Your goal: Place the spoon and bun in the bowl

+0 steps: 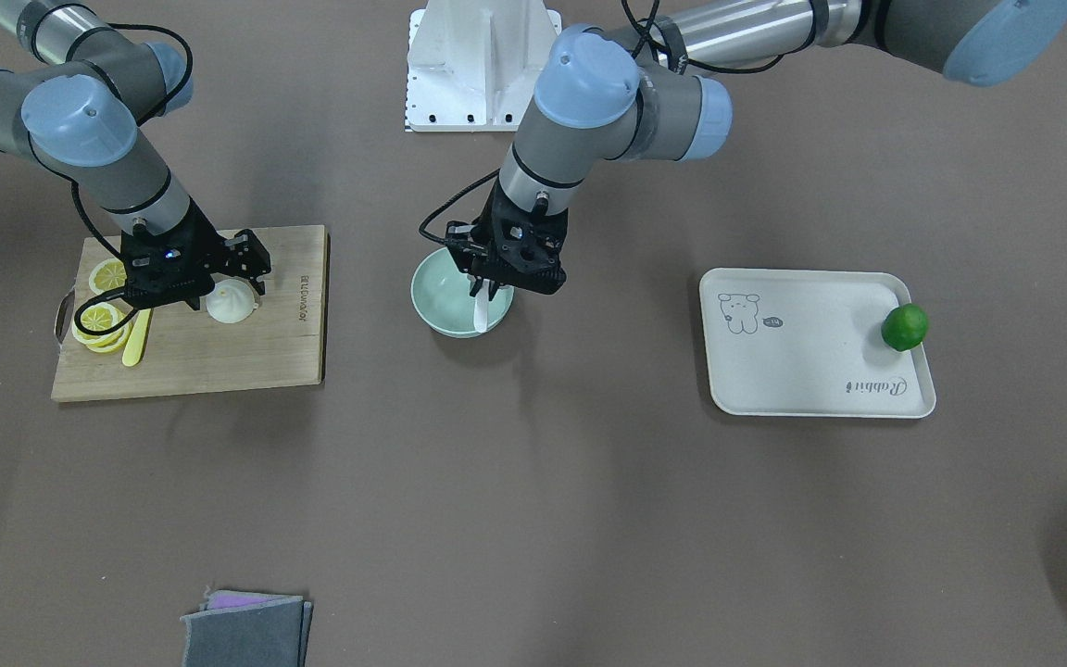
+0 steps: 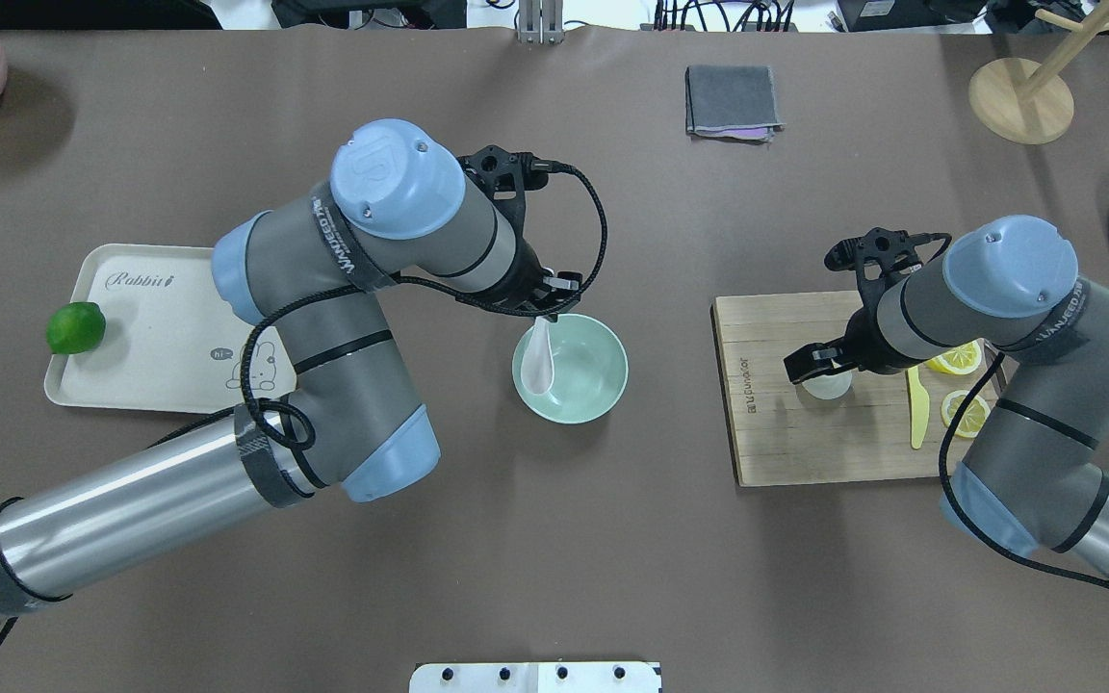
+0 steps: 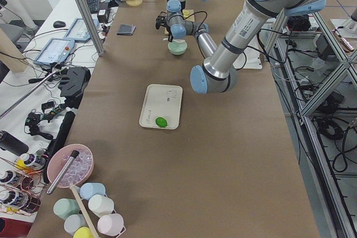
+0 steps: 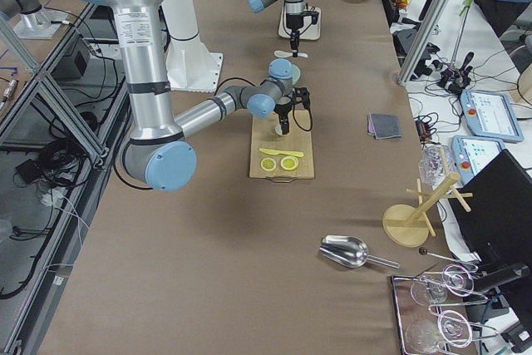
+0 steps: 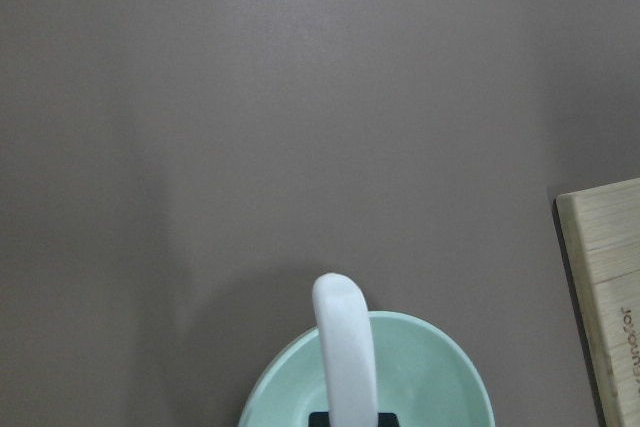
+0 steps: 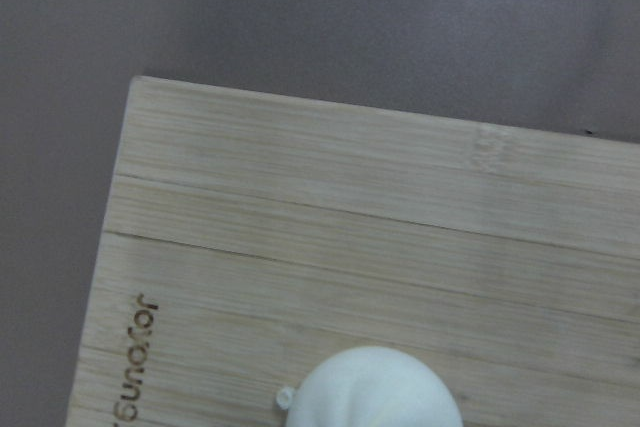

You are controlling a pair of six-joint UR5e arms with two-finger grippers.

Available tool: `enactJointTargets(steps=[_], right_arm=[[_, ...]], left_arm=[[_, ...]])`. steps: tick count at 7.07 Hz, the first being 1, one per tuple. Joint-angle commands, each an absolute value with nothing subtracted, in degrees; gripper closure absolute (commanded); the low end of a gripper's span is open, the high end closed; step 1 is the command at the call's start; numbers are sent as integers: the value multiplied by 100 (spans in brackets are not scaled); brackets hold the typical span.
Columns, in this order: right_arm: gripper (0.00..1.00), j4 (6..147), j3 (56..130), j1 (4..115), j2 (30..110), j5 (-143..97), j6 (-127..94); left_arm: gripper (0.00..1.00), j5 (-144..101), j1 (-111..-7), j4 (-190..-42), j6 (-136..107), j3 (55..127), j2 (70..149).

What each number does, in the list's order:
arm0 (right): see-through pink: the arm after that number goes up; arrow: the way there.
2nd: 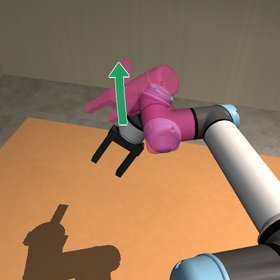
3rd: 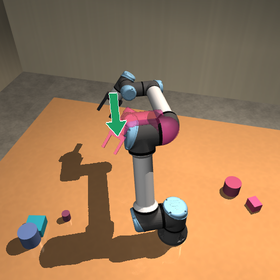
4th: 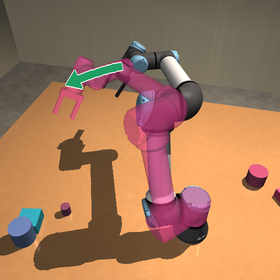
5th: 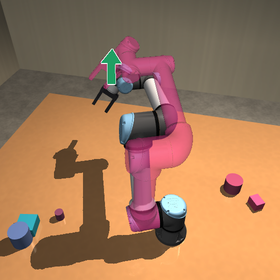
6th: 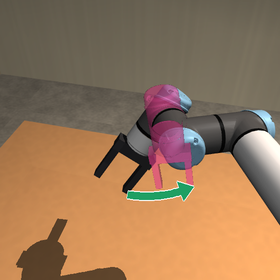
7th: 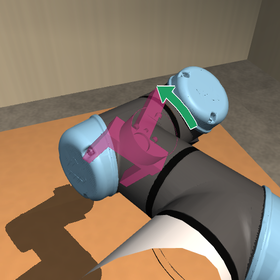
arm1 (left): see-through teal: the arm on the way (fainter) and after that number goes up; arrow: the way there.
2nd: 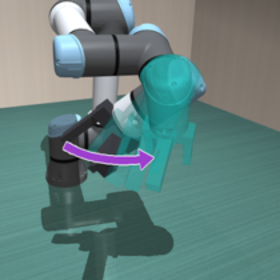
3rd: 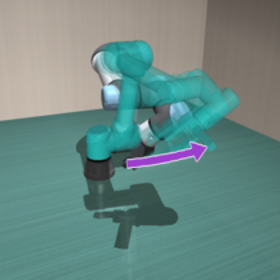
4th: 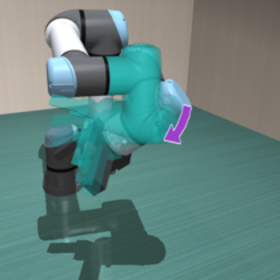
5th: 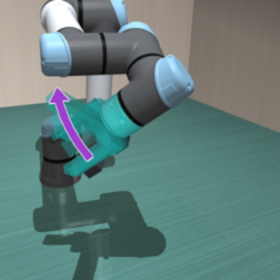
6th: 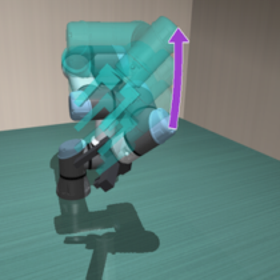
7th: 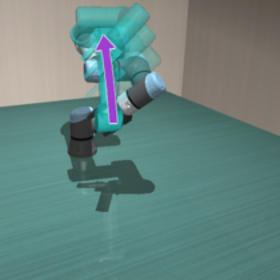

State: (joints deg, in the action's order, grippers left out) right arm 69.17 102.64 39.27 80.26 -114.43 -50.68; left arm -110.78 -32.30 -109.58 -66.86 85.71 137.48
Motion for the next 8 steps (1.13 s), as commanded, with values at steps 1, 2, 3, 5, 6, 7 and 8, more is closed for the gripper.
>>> enactJointTargets(steps=[1, 2, 3, 5, 6, 7, 8], right_arm=[[32, 6917, 10187, 3894, 7963, -11408, -5071], [54, 6917, 10204, 3894, 7963, -11408, -5071], [78, 6917, 10222, 3902, 7972, -11408, -5071], [100, 6917, 10239, 3911, 7963, -11417, -5071], [100, 6917, 10283, 3937, 7928, -11443, -5080], [100, 6917, 10353, 3972, 7919, -11469, -5106], [100, 6926, 10536, 3973, 7910, -11487, -5246]], left_arm=[[100, -10793, -3103, -11127, -6750, 8394, 13860], [100, -10784, -3103, -11197, -6767, 8185, 14008], [100, -10784, -3059, -11511, -6898, 8017, 14018], [66, -10627, -2910, -11707, -6917, 7989, 13992], [2, -10617, -2909, -11681, -6900, 7998, 13992], [2, -10617, -2918, -11689, -6891, 8024, 13983], [2, -10626, -2988, -11681, -6899, 8216, 13879]])
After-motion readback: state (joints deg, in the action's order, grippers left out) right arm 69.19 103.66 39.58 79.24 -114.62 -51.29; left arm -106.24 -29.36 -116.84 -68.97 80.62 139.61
